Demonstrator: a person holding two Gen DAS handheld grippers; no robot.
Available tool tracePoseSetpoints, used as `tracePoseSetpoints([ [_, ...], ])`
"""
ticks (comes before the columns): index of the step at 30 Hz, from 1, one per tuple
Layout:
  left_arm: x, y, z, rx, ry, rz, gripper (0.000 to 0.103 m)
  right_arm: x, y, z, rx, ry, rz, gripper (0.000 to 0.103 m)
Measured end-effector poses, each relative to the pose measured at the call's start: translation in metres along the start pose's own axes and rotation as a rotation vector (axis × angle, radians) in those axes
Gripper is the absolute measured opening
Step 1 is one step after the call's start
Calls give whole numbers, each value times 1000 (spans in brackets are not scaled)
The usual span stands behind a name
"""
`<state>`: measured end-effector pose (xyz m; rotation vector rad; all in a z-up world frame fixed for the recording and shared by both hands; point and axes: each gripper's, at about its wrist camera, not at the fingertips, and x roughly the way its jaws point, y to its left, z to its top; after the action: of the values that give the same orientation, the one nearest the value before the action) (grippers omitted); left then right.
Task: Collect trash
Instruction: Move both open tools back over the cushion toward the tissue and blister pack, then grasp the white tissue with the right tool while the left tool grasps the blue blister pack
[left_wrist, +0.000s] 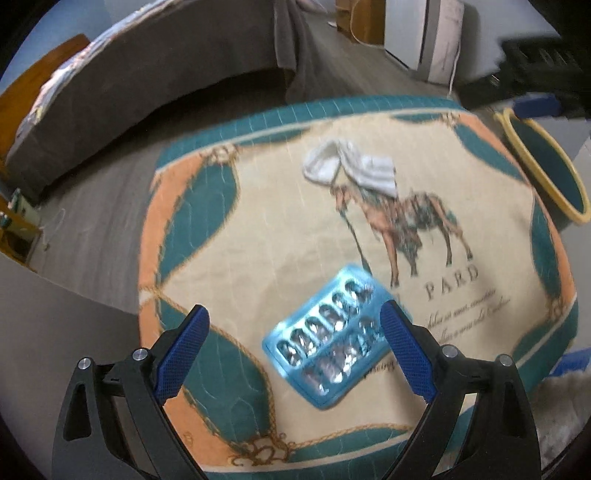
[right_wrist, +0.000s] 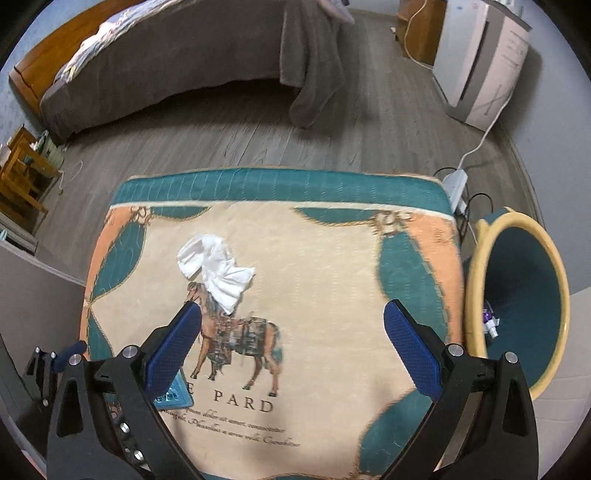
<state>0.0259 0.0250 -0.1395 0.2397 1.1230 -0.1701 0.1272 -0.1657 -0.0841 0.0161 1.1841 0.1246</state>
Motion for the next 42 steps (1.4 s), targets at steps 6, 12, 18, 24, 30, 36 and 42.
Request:
tracePoseSetpoints([
  [6,18,-9,-17,57,58,-34,93,27,8,2,3,43,-34,97],
  [12,35,-19,-24,94,102,-70,93,54,13,6,-4,82,-57,97],
  [18,45,-5,-13,-6,78,-89,94,81,25,9,-59,106,-78,97],
  [24,49,17,-7,-87,45,-64,94,99,50,12,-109,94,-32,96],
  [30,47,34,-4,-111,9,-67,94,114,70,17,-141,90,-11,84],
  [36,55,41,-1,-81,15,-105,96,117,78,17,-159,88,-13,39],
  [42,68,32,14,1,26,-99,97,107,72,17,-140,103,46,13],
])
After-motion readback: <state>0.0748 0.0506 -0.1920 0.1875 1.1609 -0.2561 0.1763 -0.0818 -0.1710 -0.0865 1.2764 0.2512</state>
